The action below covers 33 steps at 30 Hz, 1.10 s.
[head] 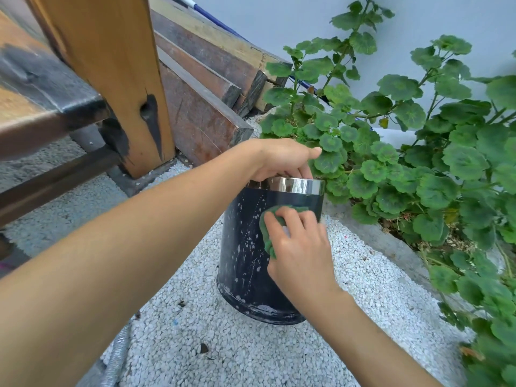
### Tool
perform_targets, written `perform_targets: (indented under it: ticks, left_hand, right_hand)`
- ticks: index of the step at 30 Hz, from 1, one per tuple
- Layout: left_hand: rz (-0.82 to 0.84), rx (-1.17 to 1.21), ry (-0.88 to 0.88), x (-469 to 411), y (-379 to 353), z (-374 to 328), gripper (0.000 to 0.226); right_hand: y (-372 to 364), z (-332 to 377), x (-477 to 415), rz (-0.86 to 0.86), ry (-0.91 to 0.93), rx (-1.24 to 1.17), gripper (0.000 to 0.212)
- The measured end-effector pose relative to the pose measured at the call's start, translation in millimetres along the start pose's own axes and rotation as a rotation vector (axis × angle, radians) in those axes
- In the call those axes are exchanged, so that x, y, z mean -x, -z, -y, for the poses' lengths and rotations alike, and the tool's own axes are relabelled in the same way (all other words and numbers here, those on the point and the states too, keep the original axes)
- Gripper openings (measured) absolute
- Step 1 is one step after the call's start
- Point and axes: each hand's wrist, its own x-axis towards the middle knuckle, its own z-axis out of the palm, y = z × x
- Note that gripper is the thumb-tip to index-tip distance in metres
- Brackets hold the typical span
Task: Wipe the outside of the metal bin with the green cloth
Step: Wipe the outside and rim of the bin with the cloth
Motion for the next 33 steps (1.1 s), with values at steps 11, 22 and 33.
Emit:
perform_targets:
  ticks: [11,22,33]
  left_hand:
    - [-0.089,-0.085,-0.144,-11,-3,12,0.035]
    - [-0.159,-0.128,-0.163,-8,-24,3,0.019]
    - [-0.128,-0.121,-0.206,0,-22,8,0.019]
  right_hand:
    - [-33,15,75,0.313,0.103,-0.021,0.059]
    - [-20,-33,92,0.372,0.033,-0.402,0.050]
    - [63,-105,-71,0.502,-0.081,-0.568,0.036]
